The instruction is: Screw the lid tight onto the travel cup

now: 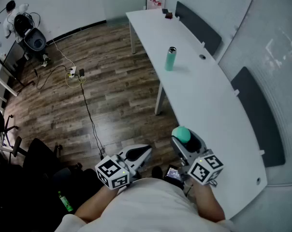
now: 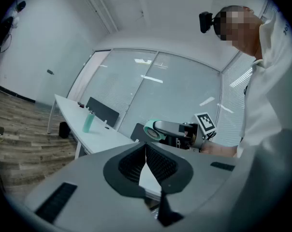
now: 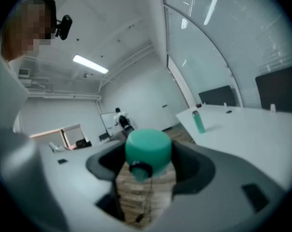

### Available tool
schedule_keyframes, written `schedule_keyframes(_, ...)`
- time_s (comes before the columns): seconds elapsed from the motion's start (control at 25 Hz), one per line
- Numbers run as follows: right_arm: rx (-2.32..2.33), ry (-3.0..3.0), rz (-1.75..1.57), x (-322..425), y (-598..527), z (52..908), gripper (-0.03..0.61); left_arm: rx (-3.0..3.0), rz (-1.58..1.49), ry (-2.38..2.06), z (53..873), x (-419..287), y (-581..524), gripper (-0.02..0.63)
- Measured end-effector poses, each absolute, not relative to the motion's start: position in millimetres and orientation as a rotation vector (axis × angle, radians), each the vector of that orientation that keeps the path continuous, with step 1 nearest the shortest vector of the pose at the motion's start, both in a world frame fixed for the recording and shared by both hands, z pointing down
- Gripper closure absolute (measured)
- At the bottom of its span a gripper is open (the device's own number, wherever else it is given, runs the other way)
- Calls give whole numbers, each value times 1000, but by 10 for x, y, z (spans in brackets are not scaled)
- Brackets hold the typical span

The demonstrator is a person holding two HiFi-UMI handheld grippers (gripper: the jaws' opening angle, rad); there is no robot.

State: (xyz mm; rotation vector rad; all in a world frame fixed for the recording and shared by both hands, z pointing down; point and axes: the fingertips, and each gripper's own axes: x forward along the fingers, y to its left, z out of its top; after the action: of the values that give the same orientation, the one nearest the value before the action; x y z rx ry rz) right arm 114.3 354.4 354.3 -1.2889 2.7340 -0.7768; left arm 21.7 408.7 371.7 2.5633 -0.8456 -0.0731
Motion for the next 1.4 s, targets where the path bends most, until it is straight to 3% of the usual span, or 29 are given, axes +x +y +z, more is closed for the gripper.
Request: schedule_keyframes(1.4, -1648, 2642, -706, 912, 3447, 3776, 267, 2615, -4, -749, 3846, -432, 4023, 589)
